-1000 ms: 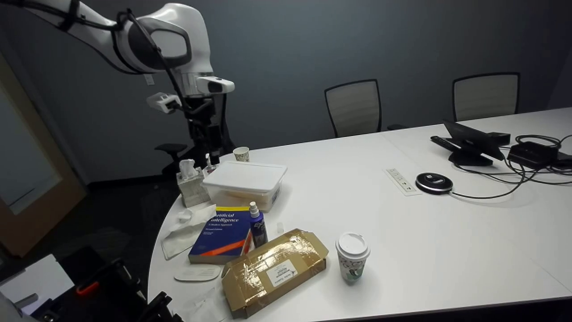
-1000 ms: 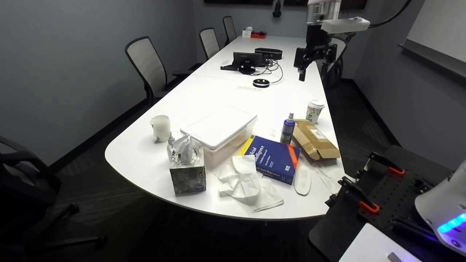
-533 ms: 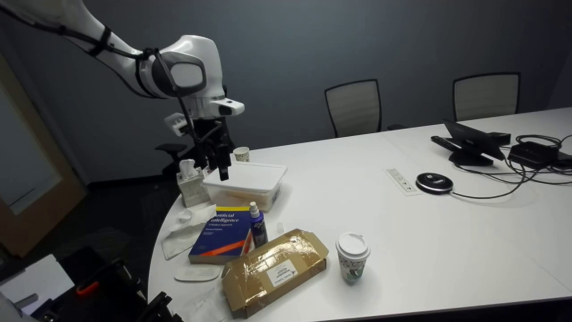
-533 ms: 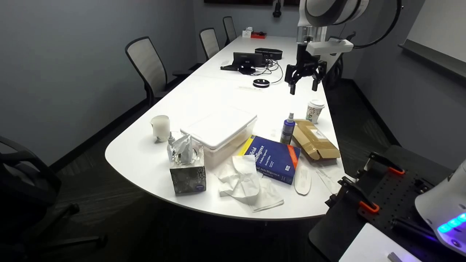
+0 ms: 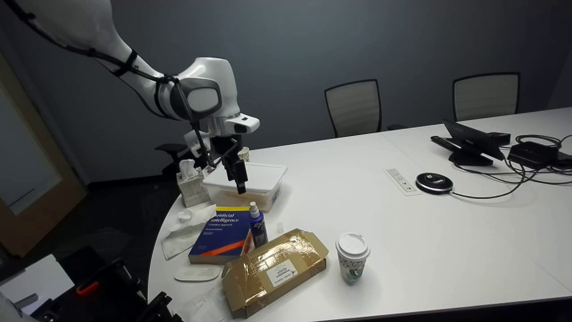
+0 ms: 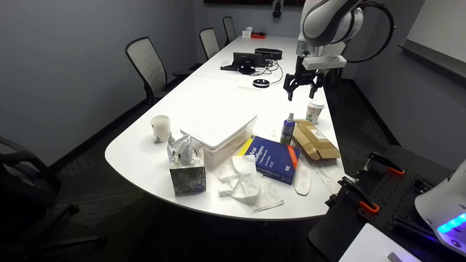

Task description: Press down the spray bottle

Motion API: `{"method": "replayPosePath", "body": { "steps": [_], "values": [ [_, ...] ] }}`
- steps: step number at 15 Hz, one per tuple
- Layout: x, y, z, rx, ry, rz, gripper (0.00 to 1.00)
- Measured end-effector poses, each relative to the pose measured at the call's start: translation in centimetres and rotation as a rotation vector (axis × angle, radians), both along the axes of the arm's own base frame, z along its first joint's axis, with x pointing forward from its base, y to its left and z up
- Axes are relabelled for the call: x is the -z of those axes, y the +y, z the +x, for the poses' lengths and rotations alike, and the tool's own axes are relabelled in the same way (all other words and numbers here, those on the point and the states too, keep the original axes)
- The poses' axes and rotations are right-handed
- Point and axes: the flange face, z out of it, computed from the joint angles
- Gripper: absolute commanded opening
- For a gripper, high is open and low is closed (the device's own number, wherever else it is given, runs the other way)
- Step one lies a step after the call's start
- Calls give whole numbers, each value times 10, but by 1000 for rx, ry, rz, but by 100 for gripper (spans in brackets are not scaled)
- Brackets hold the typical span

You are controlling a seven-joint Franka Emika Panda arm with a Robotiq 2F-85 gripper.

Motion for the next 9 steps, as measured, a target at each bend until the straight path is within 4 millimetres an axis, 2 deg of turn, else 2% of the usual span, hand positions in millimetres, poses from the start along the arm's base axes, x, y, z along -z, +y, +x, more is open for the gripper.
{"method": "replayPosePath", "body": {
  "steps": [1,2,9],
  "values": [
    [5,-4,2,6,-2,-3,90],
    [9,-7,4,10,-5,-5,74],
    [32,-12,28,7,-13,-14,20]
  ]
}}
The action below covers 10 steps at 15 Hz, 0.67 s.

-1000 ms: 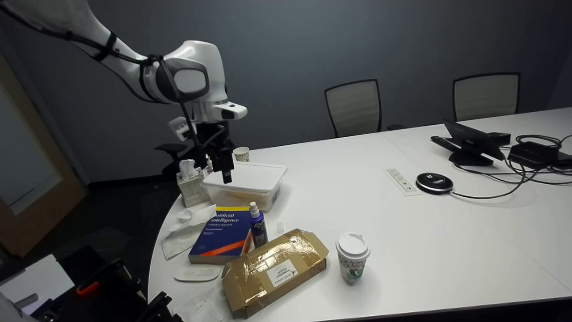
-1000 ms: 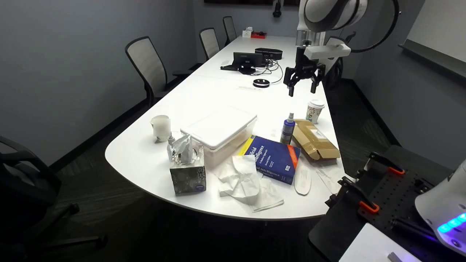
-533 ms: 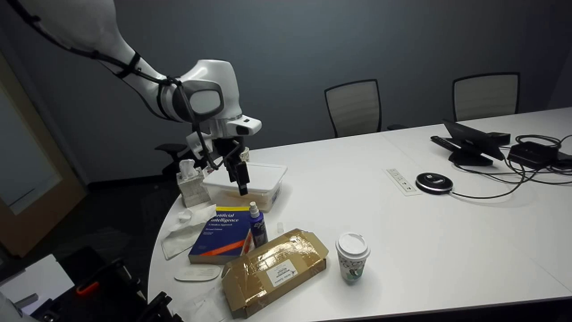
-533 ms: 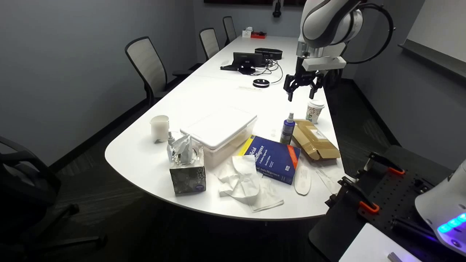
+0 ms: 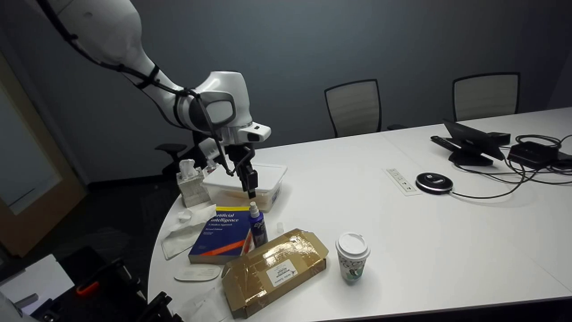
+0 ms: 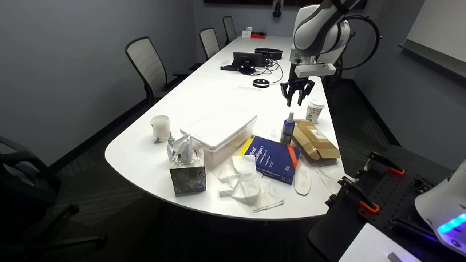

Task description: Press down the spray bottle

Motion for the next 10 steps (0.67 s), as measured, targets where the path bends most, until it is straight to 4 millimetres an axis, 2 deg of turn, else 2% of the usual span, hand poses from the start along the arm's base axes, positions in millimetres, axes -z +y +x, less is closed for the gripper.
{"method": "replayPosePath", "body": {
  "steps": [3,10],
  "values": [
    [9,-1,2,2,8,0,0],
    [29,2,2,-2,34,2,0]
  ]
}}
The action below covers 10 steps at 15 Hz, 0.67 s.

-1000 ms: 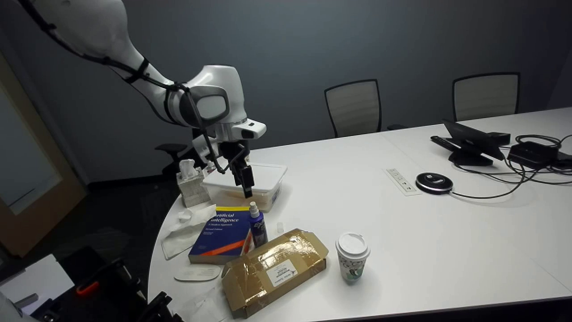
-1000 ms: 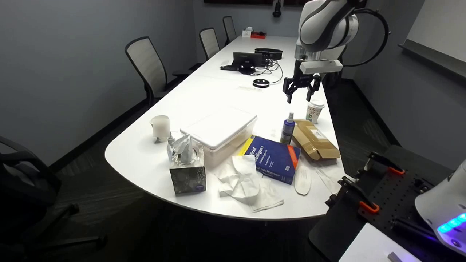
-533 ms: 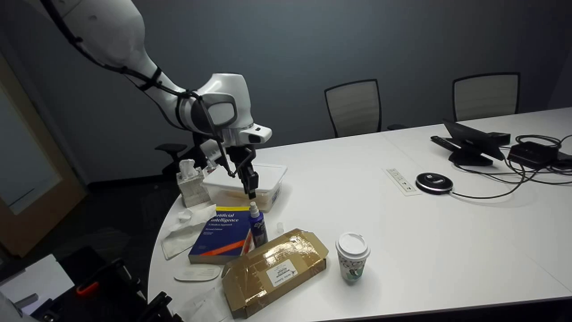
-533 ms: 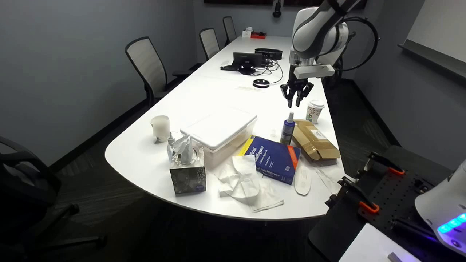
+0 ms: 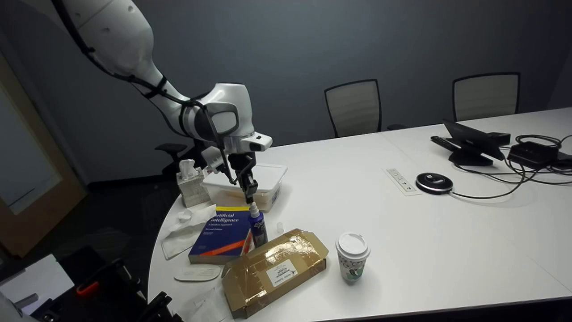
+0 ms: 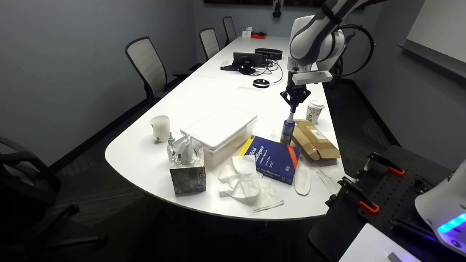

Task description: Press down the spray bottle

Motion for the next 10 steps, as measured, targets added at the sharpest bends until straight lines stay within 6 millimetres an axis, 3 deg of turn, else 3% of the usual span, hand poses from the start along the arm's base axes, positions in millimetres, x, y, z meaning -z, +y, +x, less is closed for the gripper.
{"method": "replayPosePath", "body": {
  "steps": [10],
  "values": [
    [6,-2,4,12,2,4,0]
  ]
}}
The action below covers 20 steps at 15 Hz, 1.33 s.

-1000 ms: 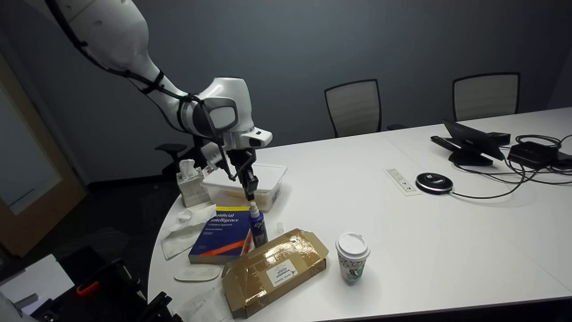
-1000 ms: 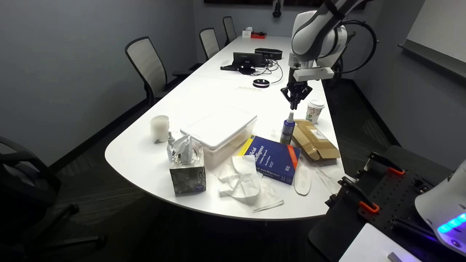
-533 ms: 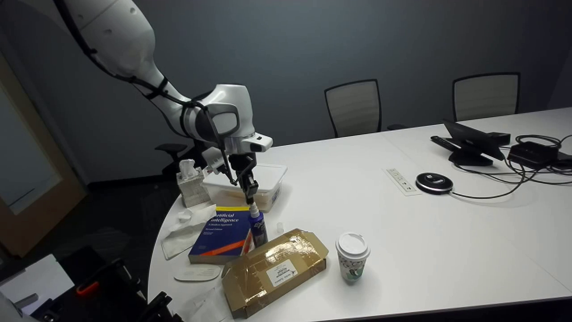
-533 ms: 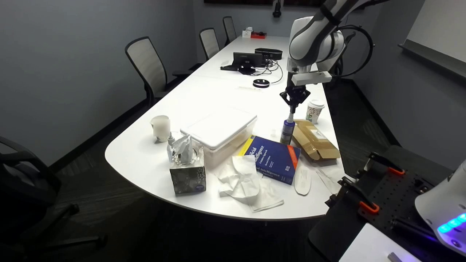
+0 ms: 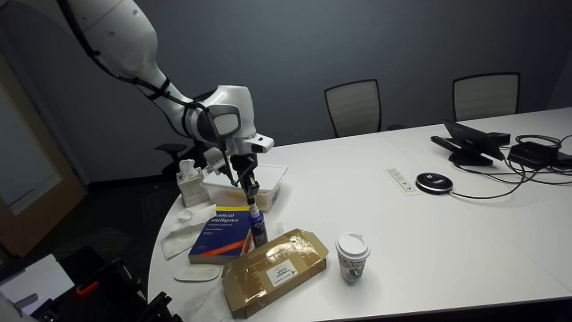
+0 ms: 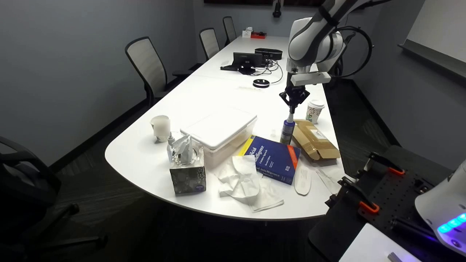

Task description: Press down the spray bottle

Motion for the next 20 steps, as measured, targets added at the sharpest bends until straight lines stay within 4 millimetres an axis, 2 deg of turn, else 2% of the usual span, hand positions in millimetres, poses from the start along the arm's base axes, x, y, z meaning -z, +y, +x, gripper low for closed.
{"method": "replayPosePath", "body": {
  "steps": [12,20],
  "values": [
    [4,1,-4,35,3,23,0],
    [11,14,-11,66,12,57,0]
  ]
}}
